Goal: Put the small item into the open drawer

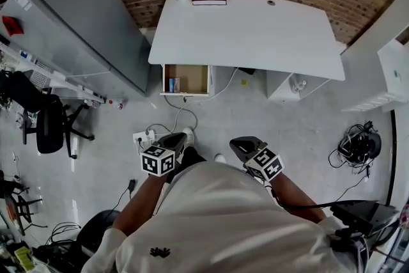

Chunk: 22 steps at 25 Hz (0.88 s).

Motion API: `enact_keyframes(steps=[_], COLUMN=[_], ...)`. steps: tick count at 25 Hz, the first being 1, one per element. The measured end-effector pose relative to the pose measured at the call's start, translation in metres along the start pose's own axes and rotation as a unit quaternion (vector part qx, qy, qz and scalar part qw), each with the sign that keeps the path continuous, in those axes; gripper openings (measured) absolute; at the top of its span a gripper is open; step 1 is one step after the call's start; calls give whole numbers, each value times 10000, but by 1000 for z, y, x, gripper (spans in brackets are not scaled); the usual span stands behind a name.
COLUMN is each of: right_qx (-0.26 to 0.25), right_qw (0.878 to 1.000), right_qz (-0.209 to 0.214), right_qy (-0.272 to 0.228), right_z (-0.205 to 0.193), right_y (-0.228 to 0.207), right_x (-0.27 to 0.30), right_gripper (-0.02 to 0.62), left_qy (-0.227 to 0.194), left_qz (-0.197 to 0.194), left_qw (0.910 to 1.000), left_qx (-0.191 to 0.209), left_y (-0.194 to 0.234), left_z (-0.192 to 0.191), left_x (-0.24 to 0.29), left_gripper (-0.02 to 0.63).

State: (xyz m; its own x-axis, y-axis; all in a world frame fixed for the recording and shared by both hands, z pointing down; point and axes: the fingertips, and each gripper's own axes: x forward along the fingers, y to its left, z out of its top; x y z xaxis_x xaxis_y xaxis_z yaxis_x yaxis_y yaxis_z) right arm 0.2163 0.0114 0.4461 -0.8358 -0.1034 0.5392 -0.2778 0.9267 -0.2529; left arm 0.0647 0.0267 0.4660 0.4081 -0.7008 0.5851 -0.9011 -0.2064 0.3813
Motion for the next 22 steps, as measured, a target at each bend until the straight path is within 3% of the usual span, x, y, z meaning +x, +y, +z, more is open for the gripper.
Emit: enact_keyframes(steps=[22], right_qx=[188], right_qw=[9998], right_qz=[-65], right_qy=[-19], right_z=[-15], right_y=[-8], right_x=[-3], right_gripper=[29], left_qy=[177], left_qz=[16], left_qw=[9998], left_qx=[-4], left_y=[2], left_z=[-5], left_x=[16], left_gripper=[31])
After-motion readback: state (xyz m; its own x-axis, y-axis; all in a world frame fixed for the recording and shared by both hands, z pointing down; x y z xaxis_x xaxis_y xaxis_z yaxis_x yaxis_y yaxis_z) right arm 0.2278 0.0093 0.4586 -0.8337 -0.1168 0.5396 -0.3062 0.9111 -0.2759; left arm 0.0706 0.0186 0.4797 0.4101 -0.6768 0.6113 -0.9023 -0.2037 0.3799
